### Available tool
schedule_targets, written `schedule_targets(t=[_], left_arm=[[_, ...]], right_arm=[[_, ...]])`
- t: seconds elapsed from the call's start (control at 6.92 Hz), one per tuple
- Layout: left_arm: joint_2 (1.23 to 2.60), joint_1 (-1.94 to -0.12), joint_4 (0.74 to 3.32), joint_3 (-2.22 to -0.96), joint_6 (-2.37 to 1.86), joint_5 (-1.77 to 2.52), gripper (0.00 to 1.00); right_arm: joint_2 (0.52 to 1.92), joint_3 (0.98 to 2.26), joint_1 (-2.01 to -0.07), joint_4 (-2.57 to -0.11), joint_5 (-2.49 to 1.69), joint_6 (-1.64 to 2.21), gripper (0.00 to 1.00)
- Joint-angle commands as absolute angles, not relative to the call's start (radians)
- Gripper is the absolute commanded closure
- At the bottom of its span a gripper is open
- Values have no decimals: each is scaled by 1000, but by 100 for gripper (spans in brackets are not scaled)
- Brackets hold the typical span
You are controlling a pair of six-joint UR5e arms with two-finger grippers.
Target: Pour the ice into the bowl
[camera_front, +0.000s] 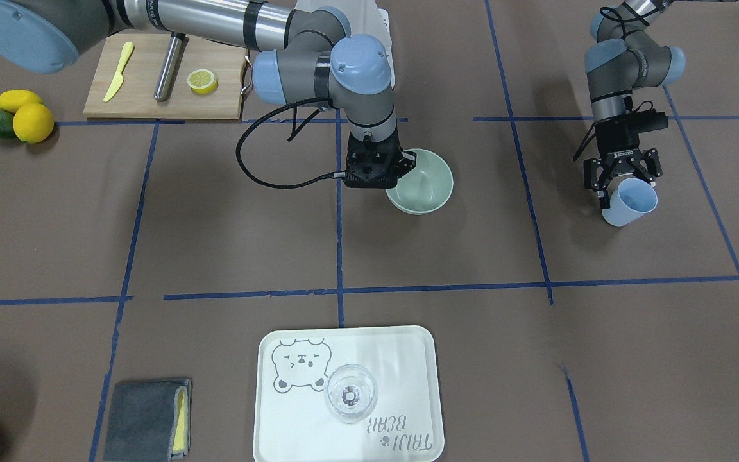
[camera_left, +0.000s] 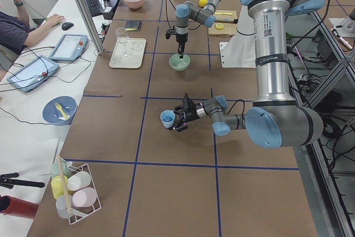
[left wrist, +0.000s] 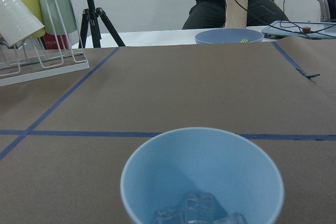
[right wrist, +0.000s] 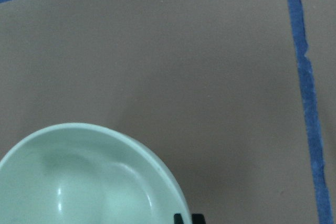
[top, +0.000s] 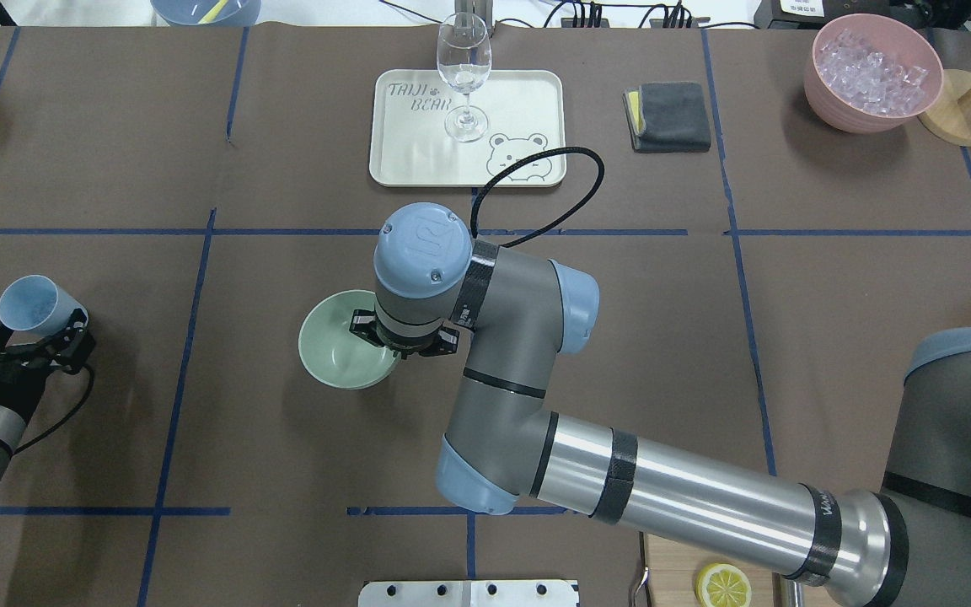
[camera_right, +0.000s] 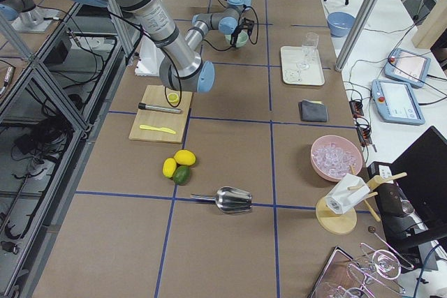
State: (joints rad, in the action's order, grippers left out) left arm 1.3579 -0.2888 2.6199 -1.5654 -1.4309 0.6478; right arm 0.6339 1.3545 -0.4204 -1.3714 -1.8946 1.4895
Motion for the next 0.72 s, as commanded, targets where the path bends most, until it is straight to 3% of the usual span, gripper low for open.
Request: schedule_targets(t=[0.0,0.29,0.43,0.58], left_arm=[[1374,-314,2626,-1560,-1407,664,1],[1405,-321,2628,-1525,-1407,666,1],[1405,-322,2638,-1522,-1407,664,15],[1405,-327,2648,-1520,-1405,664,69]], right_arm=[[635,1355,-419,-1371,-1894,1489,100],[634,1355,-413,-1371,-1891,1491,100],[634,1355,-407,-1370,-1872,1493,100],[632,1353,-405,-1359,-1868,1493,100]])
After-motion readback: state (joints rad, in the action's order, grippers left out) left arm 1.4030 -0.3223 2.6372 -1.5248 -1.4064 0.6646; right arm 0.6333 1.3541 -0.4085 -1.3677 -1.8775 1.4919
